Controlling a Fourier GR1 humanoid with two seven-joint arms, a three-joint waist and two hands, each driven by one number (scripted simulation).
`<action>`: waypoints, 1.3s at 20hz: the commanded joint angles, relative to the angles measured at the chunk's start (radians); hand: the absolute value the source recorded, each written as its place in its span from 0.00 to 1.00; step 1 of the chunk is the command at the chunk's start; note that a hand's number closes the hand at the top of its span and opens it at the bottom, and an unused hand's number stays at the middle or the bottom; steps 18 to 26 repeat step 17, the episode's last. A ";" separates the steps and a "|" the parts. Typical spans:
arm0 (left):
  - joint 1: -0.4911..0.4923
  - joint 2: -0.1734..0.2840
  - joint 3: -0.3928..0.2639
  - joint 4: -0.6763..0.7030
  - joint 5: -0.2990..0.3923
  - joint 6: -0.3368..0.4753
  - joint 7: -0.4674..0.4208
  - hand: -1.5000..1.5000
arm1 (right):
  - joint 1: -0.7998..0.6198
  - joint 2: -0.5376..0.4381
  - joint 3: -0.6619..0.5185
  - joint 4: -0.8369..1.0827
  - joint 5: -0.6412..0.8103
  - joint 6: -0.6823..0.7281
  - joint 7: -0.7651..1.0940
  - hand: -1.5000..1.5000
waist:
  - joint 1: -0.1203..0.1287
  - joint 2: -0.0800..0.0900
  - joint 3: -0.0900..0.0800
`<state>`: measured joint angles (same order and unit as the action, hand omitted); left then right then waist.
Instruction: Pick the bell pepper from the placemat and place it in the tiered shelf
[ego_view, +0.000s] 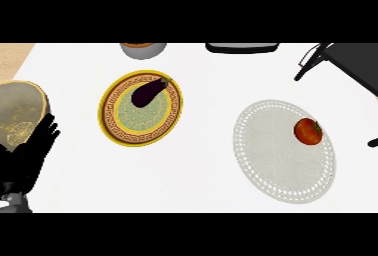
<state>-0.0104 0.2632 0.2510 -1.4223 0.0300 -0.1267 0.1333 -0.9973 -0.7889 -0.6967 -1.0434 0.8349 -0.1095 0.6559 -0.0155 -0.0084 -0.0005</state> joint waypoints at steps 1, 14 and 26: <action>0.029 -0.010 0.002 -0.008 0.001 -0.003 -0.027 0.50 | 0.041 -0.011 -0.013 -0.226 -0.048 0.072 0.110 0.00 | -0.004 -0.003 -0.001; 0.129 -0.008 0.038 -0.037 0.016 -0.013 -0.053 0.50 | 0.270 -0.265 -0.425 -0.716 -0.320 0.688 0.407 0.00 | -0.066 -0.020 0.001; 0.093 0.009 0.064 -0.015 0.031 -0.002 -0.021 0.50 | 0.297 -0.322 -0.526 -0.753 -0.387 0.820 0.422 0.00 | -0.089 -0.023 0.000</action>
